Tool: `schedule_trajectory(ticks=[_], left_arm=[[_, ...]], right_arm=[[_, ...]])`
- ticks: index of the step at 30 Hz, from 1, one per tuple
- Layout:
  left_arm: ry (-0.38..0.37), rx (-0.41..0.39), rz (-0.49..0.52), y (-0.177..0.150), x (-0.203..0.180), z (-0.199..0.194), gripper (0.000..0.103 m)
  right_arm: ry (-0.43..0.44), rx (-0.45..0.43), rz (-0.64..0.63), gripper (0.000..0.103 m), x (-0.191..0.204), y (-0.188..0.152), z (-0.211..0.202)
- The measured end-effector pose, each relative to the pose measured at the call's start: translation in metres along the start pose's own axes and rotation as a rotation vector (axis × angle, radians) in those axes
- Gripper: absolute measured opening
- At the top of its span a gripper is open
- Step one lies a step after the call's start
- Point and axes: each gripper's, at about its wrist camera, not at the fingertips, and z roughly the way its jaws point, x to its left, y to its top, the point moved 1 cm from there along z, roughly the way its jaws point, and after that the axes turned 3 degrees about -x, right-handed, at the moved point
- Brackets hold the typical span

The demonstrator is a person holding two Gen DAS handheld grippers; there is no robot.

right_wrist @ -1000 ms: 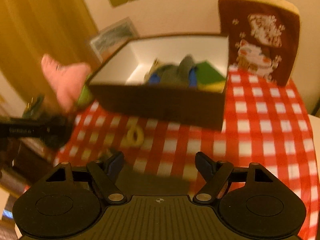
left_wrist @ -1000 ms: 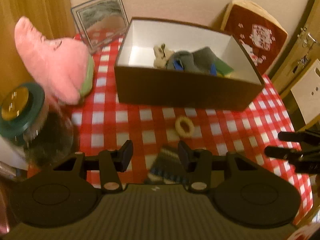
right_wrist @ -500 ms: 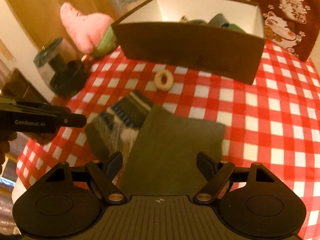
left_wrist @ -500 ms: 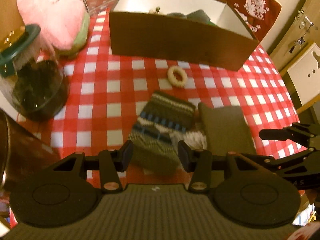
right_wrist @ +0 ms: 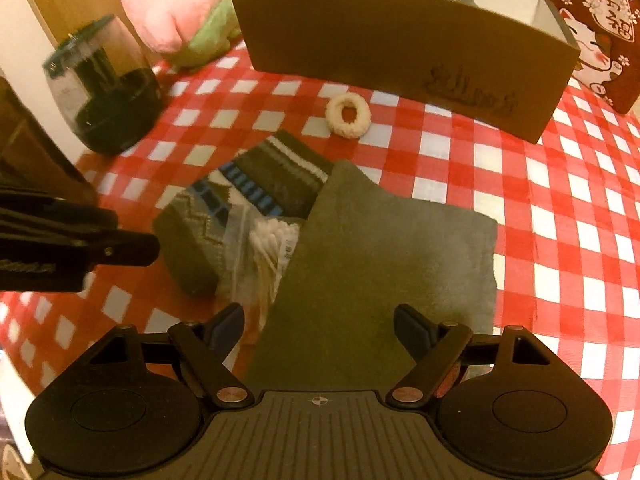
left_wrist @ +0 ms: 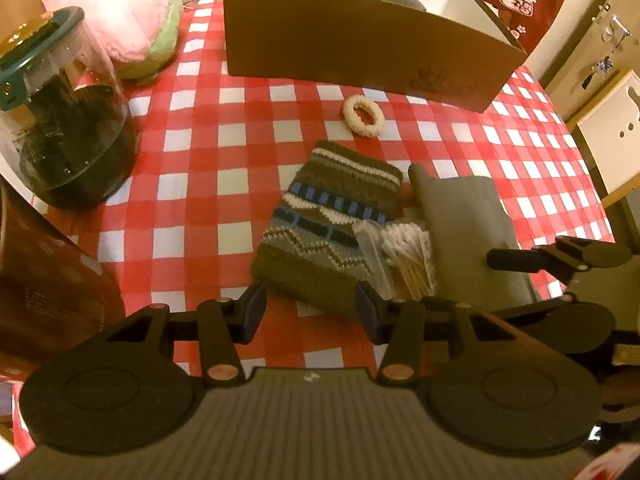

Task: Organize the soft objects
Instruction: 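Withdraw both tools from the box back toward the remaining items, then grasp the grey cloth with the right tool while the left tool grasps the cotton-swab bag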

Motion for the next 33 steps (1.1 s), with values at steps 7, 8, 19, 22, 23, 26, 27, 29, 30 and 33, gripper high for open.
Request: schedule_trajectory(ticks=[7,8,19,22,23,26,27,29,30,33], left_arm=[[-0.014,0.007,0.014,-0.002,0.0,0.003,0.046],[-0.016,0.008,0.015,-0.001,0.0,0.004,0.046],[-0.091,0.01,0.054,0.001,-0.024,0.008,0.043],[-0.138,0.022,0.045,-0.001,-0.033,0.01,0.043],[-0.154,0.027,0.04,-0.002,-0.036,0.011,0.043],[-0.183,0.038,0.025,-0.004,-0.044,0.015,0.043],[-0.19,0.044,0.019,-0.005,-0.047,0.017,0.043],[-0.194,0.059,0.011,-0.006,-0.052,0.022,0.044],[-0.191,0.067,0.009,-0.007,-0.054,0.025,0.044],[-0.175,0.084,0.001,-0.009,-0.061,0.034,0.045]], right_arm=[[0.04,-0.014,0.085,0.074,-0.022,-0.009,0.003],[0.054,-0.017,0.103,0.069,-0.026,-0.009,0.001],[0.104,-0.064,0.156,0.014,-0.05,-0.011,-0.031],[0.079,-0.08,0.17,0.013,-0.062,-0.012,-0.039],[0.069,-0.087,0.177,0.013,-0.066,-0.013,-0.041],[0.04,-0.104,0.207,0.013,-0.084,-0.015,-0.049],[0.032,-0.108,0.217,0.013,-0.089,-0.015,-0.052],[0.022,-0.115,0.234,0.013,-0.102,-0.017,-0.057],[0.014,-0.118,0.241,0.013,-0.108,-0.017,-0.059],[-0.007,-0.123,0.254,0.013,-0.12,-0.019,-0.064]])
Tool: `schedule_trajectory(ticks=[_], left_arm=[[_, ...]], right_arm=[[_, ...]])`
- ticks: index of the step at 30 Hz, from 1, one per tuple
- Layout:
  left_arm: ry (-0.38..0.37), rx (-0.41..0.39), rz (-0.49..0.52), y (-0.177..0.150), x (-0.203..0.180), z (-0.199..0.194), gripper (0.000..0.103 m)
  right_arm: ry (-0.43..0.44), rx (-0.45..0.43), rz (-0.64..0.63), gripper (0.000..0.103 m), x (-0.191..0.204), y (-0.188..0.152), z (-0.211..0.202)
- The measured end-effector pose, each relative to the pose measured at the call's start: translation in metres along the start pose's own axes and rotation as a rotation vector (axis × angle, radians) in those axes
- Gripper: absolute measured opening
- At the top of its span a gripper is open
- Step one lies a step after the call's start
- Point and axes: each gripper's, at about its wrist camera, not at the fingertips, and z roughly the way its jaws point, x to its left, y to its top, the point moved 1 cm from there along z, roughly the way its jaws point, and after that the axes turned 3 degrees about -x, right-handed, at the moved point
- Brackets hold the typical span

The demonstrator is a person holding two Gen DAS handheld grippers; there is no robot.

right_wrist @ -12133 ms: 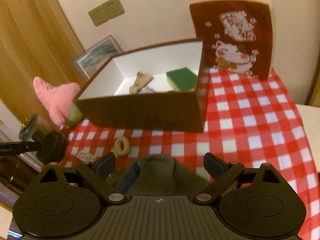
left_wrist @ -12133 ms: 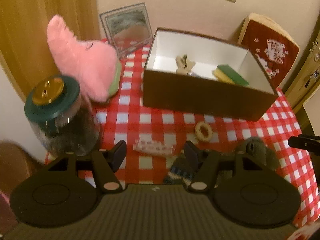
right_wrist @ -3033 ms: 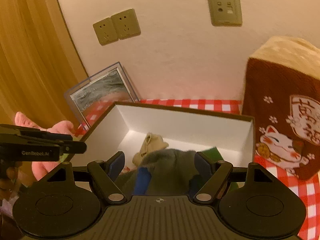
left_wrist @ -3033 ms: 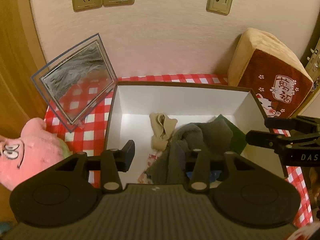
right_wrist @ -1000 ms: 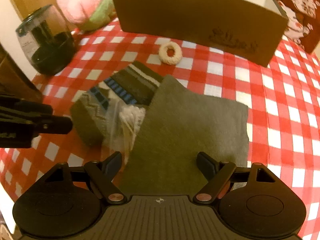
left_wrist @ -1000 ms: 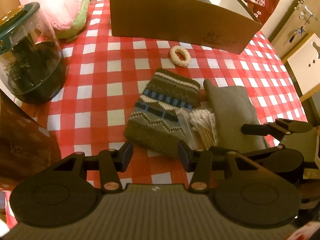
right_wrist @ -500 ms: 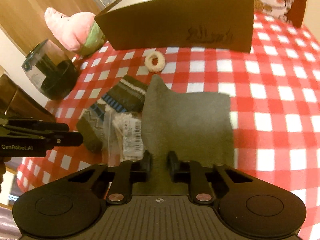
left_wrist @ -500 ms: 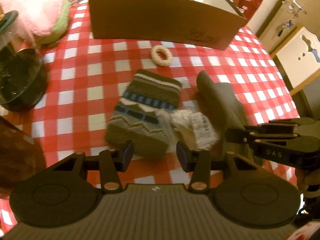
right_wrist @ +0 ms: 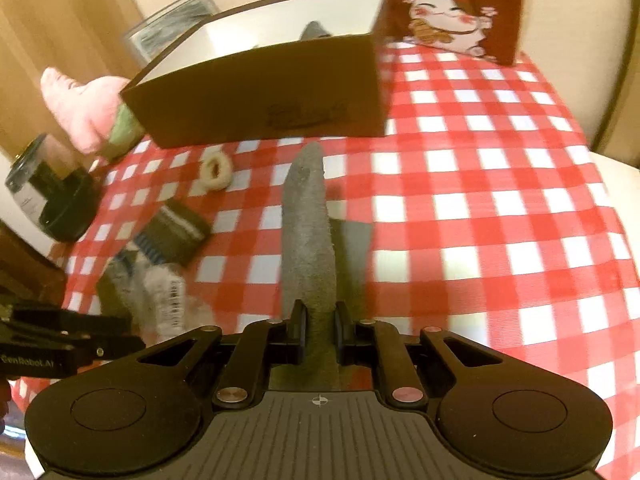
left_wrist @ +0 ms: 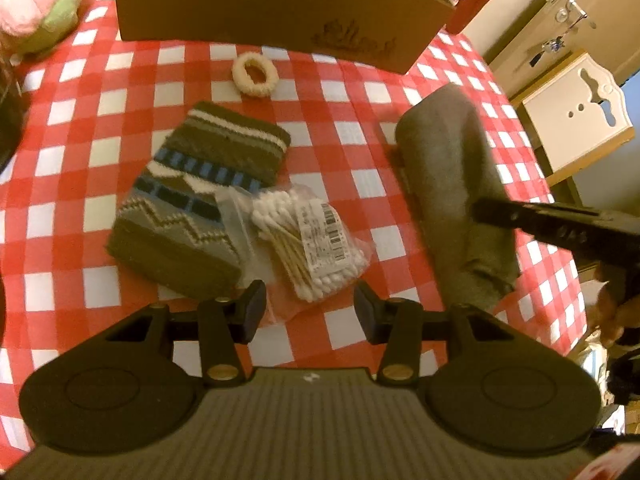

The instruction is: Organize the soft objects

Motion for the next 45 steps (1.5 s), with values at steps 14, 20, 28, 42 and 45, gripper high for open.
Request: schedule_trajectory(ticks=[14,20,28,42,45], left_arm=[[0.074,0.029,-0.066,0.02,-0.019,0.035,0.049],[0.072,0.025,-0.088,0.031,-0.026,0.044,0.055],[0.04,0.029,-0.168,0.044,-0.024,0.05,0.064],[0.219,0.004,0.058,0.055,-0.046,0.068,0.042],[0.208,0.001,0.081,0.051,-0.042,0.063,0.034]], right_arm=[[0.073,0.012,0.01,0.013,-0.018,-0.003,0.006],[0.133,0.036,0.057,0.014,-0.026,-0.002,0.018],[0.16,0.061,0.049,0.014,-0.029,-0.001,0.028],[0.176,0.087,0.043,0.015,-0.029,-0.001,0.038],[0.178,0.089,0.043,0.015,-0.029,-0.001,0.039]])
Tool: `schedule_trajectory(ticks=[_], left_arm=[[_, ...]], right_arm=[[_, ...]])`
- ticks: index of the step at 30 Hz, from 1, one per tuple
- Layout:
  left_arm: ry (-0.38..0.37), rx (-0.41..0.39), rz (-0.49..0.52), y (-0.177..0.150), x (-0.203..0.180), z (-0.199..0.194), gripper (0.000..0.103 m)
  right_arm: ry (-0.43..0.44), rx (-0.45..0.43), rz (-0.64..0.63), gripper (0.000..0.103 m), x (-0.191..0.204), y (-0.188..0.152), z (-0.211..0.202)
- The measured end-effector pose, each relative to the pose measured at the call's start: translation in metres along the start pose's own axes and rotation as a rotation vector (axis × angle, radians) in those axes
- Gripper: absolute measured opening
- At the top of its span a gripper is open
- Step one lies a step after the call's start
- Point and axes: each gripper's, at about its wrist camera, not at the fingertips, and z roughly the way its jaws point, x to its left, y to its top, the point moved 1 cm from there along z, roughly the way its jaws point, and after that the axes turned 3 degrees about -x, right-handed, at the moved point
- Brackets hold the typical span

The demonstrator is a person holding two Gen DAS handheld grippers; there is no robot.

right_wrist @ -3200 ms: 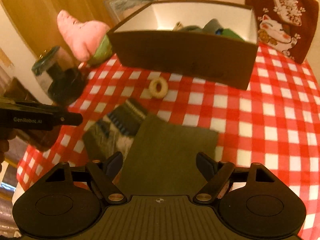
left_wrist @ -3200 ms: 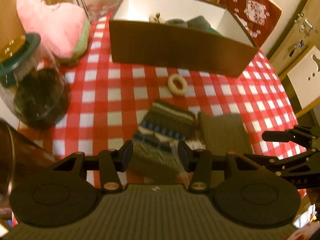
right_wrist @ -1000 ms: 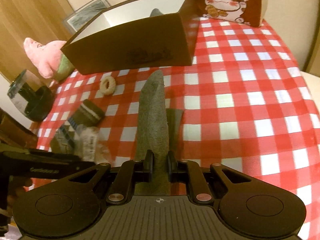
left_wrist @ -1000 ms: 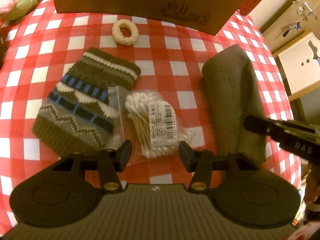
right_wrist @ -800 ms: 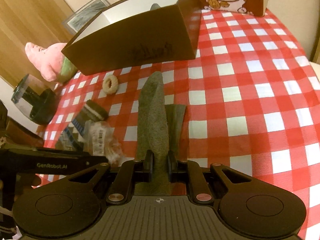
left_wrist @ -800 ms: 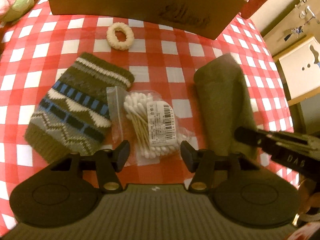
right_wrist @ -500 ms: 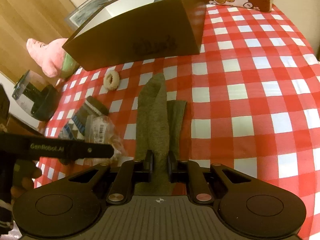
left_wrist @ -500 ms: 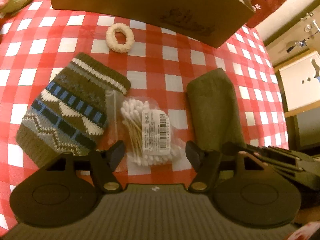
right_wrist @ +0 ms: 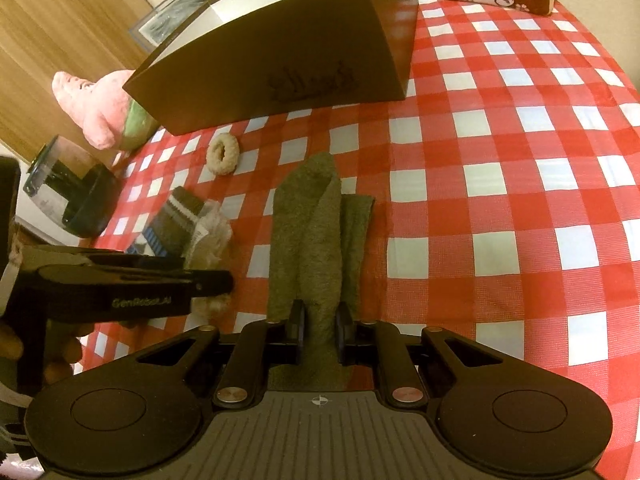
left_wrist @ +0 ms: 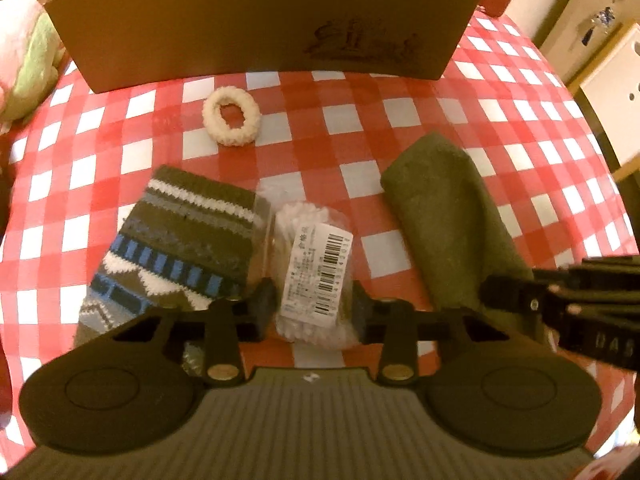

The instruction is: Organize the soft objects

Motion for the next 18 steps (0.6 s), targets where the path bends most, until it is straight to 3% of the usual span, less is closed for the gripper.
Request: schedule_trajectory(ticks=[8,14,16,18], left_arm=[[-0.019,0.052,0.013,-0.016,0.008,-0.011,0.036],[-0.033,0.027,0.006,-0.012,0.008,-0.008,0.037],[-0.025,0.019,0.024,-0.011,0.006,-0.007,0.036],[-0.024,0.017,0.033,-0.012,0.005,-0.007,0.036]], right_arm=[[-0.009,0.003,-0.009,0.015,0.002,0.0,0.002],[-0.022,0.006,-0.008,0.016,0.003,0.001,0.004],[-0.026,0.003,0.006,0.021,0.003,0.001,0.005],[-0.028,-0.008,0.028,0.035,0.002,0.002,0.006]])
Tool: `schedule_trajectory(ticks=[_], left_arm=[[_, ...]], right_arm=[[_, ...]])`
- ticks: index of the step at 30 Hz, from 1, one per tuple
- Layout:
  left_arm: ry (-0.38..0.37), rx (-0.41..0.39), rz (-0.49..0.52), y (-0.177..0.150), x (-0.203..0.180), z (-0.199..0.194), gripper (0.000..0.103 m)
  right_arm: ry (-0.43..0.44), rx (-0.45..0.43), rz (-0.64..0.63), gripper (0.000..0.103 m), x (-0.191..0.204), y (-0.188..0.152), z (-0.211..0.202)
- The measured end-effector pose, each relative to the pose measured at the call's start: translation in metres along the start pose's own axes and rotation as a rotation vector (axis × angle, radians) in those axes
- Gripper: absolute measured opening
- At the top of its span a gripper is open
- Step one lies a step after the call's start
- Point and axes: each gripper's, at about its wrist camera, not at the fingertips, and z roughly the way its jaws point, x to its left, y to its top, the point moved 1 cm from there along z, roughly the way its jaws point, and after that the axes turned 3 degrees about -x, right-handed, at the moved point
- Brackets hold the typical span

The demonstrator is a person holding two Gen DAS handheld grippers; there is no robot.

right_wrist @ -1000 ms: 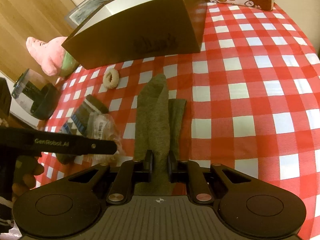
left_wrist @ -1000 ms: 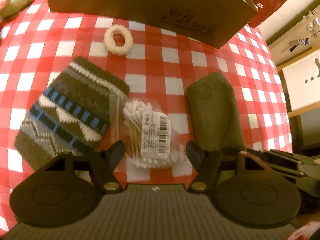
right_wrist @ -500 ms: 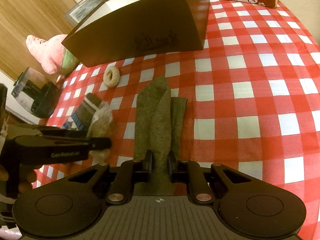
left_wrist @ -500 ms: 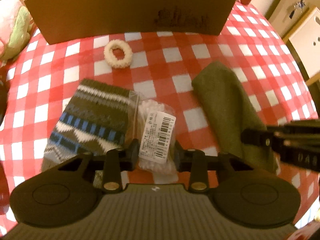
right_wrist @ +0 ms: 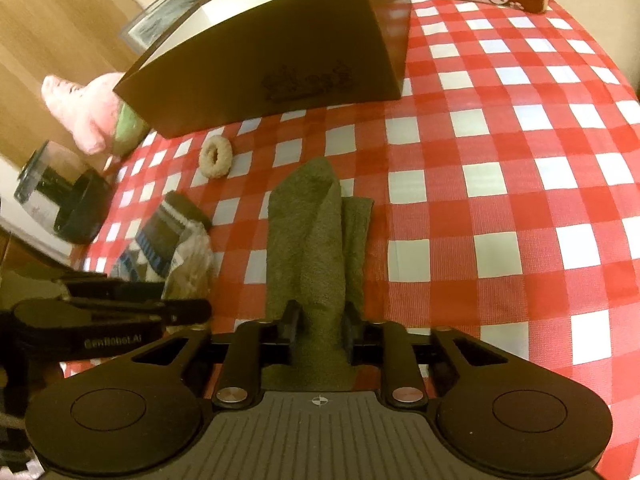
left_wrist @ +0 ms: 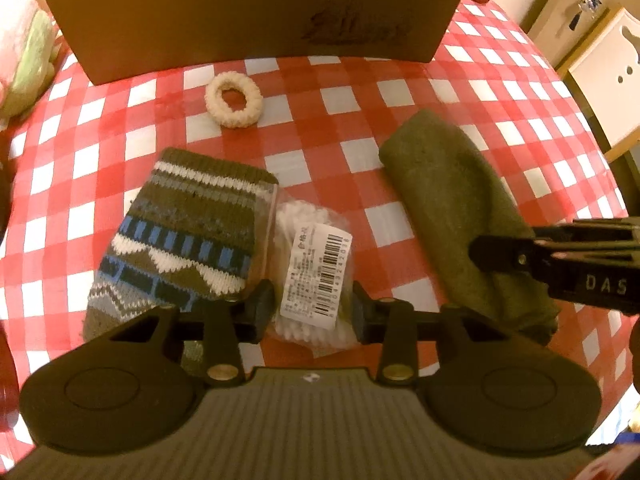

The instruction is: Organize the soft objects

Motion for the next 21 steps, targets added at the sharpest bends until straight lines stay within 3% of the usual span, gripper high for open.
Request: schedule_trajectory(ticks=[3,5,13,17,18,19,21], left_arm=[[-0.012,-0.001,-0.009,-0.001,0.003,0.0,0.036],[-0.017,0.002,-0.012,0.0,0.003,0.0,0.036],[-0.012,-0.01,-0.004,0.002,0.0,0.001,0.036],[-0.017,-0.019,0.002,0.002,0.0,0.001,0.032],[-0.016,-0.02,0.004,0.002,0.0,0.001,0.031],[-0.015,-0.022,0.005,0.002,0.0,0.001,0.031],[-0.013,-0.024,0.008,0.002,-0.001,0.0,0.03]], right_arm=[[0.01,-0.01,0.01,0.051,0.003,0.001,0.002],[0.007,-0.014,-0.016,0.057,0.009,0.0,0.004],[-0.096,-0.021,-0.178,0.058,0.033,-0.007,0.012],[-0.121,-0.035,-0.212,0.043,0.036,-0.012,0.013],[-0.108,-0.039,-0.201,0.032,0.034,-0.012,0.011],[-0.082,-0.035,-0.187,0.028,0.033,-0.013,0.01],[-0.075,-0.039,-0.173,0.026,0.033,-0.014,0.009]])
